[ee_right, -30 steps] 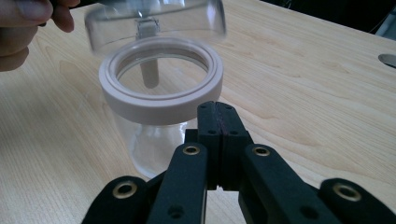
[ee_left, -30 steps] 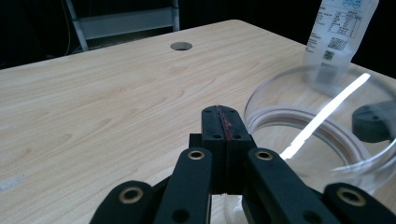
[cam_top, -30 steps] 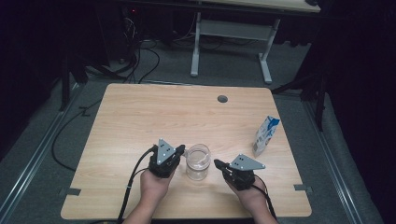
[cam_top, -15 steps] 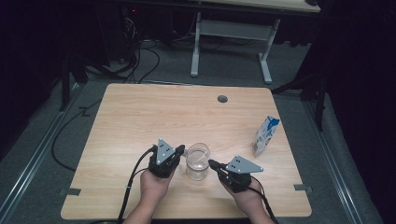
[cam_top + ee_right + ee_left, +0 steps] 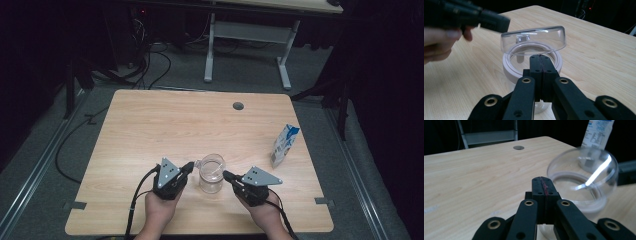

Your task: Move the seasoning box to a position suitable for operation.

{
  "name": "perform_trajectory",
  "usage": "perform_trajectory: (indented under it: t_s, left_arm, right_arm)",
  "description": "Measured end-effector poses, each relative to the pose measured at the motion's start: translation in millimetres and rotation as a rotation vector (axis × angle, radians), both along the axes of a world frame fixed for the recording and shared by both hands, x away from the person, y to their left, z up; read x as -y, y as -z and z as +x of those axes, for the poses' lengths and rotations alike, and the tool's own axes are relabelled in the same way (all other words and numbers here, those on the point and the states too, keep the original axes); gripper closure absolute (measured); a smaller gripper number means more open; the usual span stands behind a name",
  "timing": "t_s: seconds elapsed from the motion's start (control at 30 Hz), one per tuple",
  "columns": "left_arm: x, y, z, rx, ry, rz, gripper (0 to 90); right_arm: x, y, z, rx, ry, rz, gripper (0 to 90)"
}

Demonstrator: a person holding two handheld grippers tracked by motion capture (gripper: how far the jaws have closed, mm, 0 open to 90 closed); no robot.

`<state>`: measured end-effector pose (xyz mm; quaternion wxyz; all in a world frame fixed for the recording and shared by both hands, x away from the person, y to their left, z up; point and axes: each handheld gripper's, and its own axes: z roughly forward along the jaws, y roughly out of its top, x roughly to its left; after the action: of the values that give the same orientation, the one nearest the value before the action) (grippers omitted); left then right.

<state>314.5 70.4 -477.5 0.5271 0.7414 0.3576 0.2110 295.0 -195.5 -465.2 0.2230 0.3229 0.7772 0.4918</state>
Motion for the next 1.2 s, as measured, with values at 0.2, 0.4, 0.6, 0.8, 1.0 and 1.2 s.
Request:
perform_trajectory:
  t_s: [0.2, 0.4, 0.6, 0.8, 1.0, 1.2]
  left_arm:
    - [2.6, 7.3, -13.4, -0.025, 0.043, -0.003, 90.0]
    - [13.9, 10.0, -18.9, -0.027, 0.079, 0.007, 90.0]
    - [22.0, 10.2, -21.2, -0.03, 0.099, 0.007, 90.0]
    - [25.2, 7.4, -22.6, -0.02, 0.101, -0.002, 90.0]
    - [25.3, 6.6, -22.4, -0.015, 0.097, -0.013, 90.0]
    - [24.2, 5.1, -22.0, -0.013, 0.093, -0.024, 90.0]
  right_arm:
    - [-2.4, -0.7, -0.1, -0.001, 0.001, 0.002, 89.9]
    - [-4.8, -1.2, -1.0, 0.007, -0.003, -0.004, 90.0]
    - [-4.9, -2.4, -1.8, 0.01, -0.004, 0.002, 89.9]
    - [-4.8, -2.3, -1.4, 0.012, -0.004, 0.001, 89.9]
    - [-3.6, 2.7, 3.0, -0.005, 0.01, -0.002, 89.8]
    - [-5.0, 4.9, 5.0, -0.005, 0.009, -0.004, 89.8]
